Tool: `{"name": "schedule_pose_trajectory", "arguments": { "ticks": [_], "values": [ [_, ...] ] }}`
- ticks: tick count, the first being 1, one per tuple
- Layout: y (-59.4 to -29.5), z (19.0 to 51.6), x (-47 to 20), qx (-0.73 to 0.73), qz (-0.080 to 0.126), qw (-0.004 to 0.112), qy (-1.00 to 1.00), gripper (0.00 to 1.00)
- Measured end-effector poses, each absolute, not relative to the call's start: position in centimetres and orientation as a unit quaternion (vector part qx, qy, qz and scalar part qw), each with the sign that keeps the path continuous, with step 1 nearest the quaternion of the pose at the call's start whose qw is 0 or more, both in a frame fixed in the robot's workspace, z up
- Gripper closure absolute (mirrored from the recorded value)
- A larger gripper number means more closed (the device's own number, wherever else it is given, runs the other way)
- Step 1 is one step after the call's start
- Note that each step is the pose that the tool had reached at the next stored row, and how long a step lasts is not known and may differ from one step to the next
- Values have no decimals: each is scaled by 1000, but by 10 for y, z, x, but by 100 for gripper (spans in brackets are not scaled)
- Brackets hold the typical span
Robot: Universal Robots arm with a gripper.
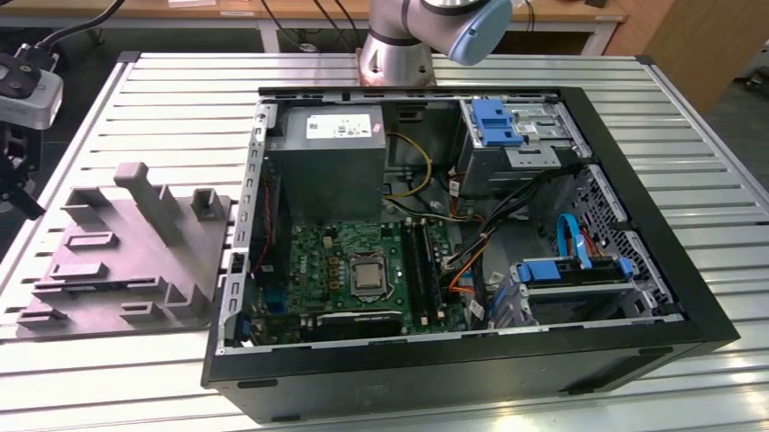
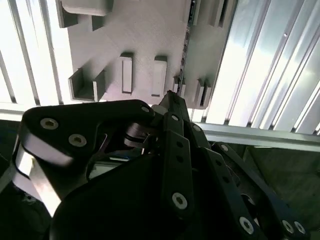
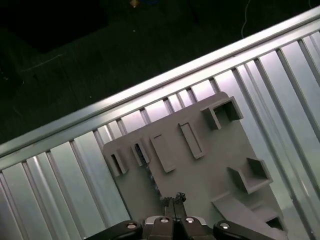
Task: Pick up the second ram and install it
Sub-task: 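Pick up the second ram and move it above second insertion slot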
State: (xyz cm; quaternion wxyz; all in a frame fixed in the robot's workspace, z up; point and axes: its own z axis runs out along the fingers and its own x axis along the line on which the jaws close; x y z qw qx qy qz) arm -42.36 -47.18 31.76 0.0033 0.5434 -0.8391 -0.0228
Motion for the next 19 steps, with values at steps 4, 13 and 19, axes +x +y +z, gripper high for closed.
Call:
{"name": "schedule_pose_trajectory", "arguments": {
  "ticks": [4,13,19],
  "values": [
    [-472,316,-424,572,-22,5,-820,90],
    [-472,313,-424,636,-20,8,-772,90],
    [-472,310,-424,674,-19,11,-739,90]
  ]
}}
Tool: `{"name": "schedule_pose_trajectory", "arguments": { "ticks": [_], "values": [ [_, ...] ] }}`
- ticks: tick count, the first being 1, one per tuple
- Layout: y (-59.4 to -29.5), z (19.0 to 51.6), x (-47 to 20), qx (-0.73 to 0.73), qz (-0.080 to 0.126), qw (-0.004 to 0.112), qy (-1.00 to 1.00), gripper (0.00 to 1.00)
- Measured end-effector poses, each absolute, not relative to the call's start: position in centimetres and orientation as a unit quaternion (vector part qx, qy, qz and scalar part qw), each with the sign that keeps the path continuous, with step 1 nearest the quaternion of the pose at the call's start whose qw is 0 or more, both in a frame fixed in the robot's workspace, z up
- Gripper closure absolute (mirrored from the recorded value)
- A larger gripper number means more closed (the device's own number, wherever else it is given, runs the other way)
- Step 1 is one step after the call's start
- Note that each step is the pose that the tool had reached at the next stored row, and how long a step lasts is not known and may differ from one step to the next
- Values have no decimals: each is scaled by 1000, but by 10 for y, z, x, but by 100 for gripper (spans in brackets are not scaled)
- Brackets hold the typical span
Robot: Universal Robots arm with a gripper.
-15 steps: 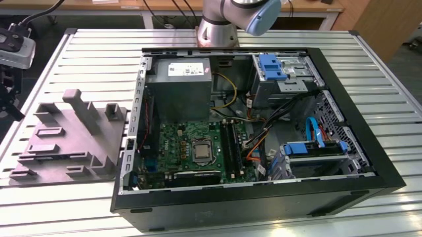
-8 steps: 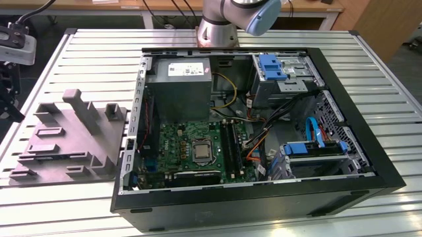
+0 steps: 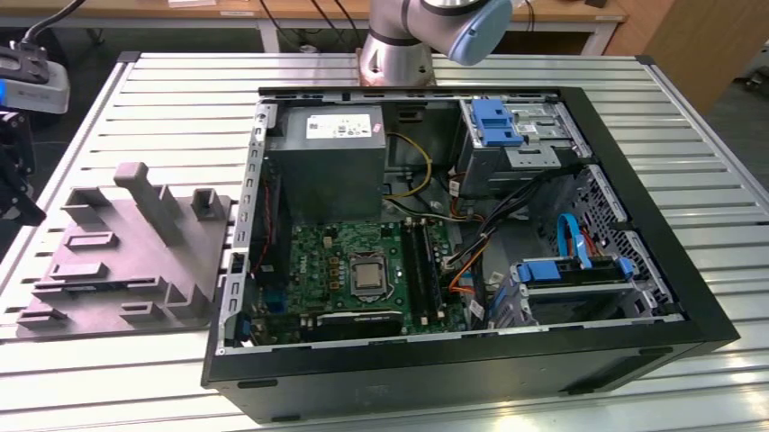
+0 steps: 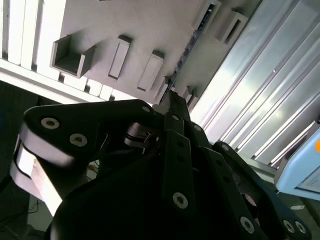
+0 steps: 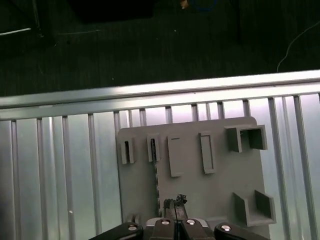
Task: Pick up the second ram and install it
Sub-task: 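Pick up the second ram and move it above second insertion slot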
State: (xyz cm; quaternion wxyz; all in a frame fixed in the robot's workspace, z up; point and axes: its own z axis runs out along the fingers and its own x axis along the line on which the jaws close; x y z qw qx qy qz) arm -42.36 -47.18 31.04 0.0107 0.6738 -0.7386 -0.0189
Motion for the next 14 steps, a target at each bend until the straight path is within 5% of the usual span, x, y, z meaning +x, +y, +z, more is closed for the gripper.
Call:
{"name": "schedule_pose_trajectory", "arguments": {
  "ticks": [14],
  "values": [
    [-476,297,-424,708,-18,12,-706,90]
  ]
}}
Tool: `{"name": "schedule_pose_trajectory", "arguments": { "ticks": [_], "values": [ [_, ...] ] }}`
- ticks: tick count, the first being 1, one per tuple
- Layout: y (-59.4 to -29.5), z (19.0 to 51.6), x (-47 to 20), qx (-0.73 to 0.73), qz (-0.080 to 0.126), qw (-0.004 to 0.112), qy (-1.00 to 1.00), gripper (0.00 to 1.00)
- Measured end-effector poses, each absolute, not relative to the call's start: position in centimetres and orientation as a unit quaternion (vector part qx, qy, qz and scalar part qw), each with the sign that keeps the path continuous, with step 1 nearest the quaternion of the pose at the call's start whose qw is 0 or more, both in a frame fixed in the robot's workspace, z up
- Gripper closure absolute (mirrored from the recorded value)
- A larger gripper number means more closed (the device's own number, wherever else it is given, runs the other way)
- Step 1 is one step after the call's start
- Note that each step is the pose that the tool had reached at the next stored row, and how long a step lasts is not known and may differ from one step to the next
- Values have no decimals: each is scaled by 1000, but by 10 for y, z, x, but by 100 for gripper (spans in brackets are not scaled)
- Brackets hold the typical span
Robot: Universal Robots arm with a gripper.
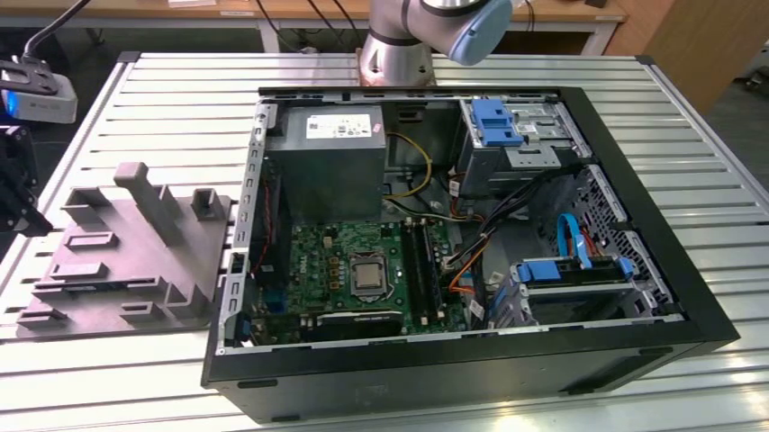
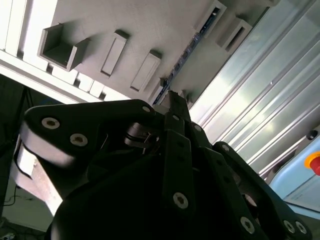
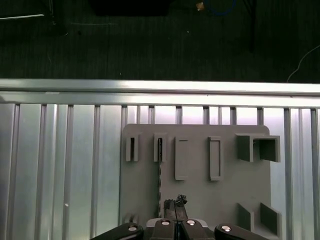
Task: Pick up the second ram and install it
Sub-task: 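Pick up the second ram and move it above second insertion slot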
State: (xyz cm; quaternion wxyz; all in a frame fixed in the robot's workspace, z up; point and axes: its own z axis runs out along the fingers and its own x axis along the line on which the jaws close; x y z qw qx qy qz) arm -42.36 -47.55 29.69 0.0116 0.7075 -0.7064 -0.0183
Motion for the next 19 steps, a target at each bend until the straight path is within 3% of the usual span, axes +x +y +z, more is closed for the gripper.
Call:
{"name": "schedule_pose_trajectory", "arguments": {
  "ticks": [19],
  "values": [
    [-484,276,-424,706,-18,12,-708,90]
  ]
}}
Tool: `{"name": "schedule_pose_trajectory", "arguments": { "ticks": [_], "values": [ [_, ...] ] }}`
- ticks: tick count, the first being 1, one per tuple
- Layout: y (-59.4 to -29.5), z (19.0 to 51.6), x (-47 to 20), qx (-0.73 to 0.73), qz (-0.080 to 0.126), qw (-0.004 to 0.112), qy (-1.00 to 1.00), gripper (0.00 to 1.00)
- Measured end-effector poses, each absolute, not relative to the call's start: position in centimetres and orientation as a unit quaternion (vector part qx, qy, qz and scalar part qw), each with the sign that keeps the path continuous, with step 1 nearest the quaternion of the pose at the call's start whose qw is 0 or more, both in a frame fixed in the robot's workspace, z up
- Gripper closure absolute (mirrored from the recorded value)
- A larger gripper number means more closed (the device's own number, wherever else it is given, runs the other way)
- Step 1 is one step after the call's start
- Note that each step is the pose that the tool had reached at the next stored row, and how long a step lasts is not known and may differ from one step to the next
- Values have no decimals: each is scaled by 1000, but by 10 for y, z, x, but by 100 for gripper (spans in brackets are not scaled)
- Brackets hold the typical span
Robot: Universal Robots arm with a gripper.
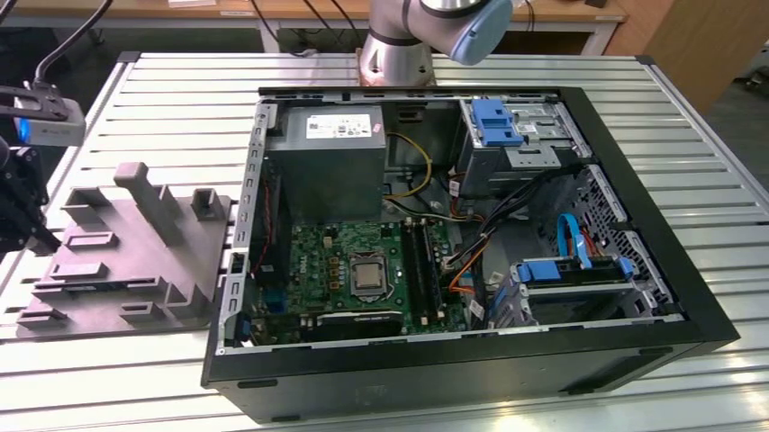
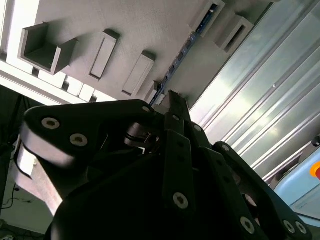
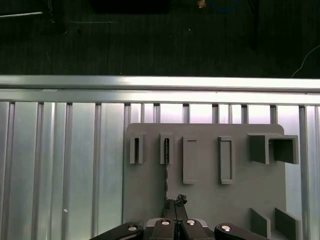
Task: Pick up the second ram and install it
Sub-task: 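Pick up the second ram and move it above second insertion slot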
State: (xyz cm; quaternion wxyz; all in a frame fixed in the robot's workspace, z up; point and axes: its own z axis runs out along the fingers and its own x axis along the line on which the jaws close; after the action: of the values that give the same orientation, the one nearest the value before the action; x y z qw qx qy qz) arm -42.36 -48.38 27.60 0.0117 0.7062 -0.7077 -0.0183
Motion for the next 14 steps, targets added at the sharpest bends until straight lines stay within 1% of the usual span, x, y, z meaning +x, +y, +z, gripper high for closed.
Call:
{"name": "schedule_pose_trajectory", "arguments": {
  "ticks": [14],
  "values": [
    [-488,256,-424,706,-19,11,-708,90]
  ]
}}
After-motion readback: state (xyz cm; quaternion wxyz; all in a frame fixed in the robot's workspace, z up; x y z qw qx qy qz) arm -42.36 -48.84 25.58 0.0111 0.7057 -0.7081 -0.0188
